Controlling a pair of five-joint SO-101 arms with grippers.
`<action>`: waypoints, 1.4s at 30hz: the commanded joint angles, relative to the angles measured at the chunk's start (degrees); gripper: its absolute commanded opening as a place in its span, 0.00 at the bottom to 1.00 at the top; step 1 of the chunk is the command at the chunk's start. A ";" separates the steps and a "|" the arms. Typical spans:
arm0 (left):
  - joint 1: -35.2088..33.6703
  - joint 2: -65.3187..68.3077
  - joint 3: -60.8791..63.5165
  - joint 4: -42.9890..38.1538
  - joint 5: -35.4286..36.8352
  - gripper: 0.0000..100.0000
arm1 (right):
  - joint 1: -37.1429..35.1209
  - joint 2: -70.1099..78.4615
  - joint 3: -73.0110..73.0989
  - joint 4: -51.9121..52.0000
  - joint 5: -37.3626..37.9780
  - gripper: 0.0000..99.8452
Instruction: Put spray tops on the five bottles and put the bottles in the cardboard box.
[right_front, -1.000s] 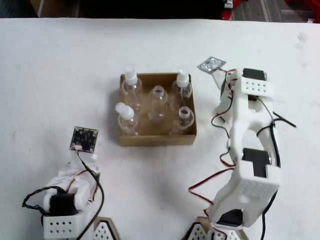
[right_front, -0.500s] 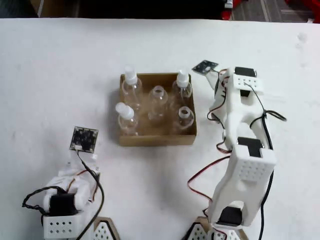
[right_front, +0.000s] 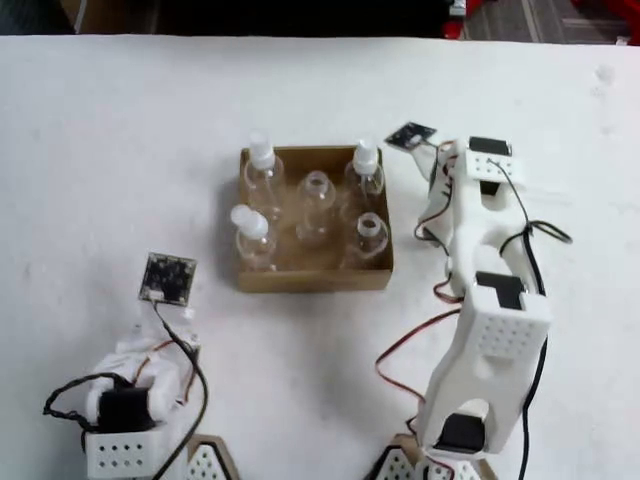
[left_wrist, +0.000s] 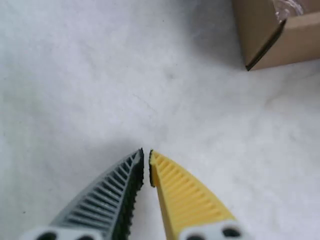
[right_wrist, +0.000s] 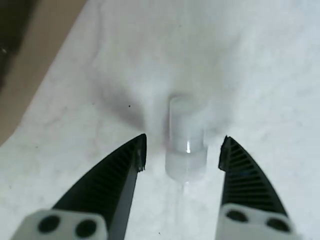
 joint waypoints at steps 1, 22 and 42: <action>0.75 -0.48 -0.09 -1.32 -0.35 0.03 | 0.31 -0.48 -1.93 -1.89 0.26 0.21; 0.75 -0.48 -0.09 -1.32 -0.35 0.03 | 0.48 -0.31 -1.85 -2.59 0.26 0.10; 0.75 -0.48 -0.09 -1.32 -0.35 0.03 | 1.45 4.62 -4.22 -2.77 0.26 0.01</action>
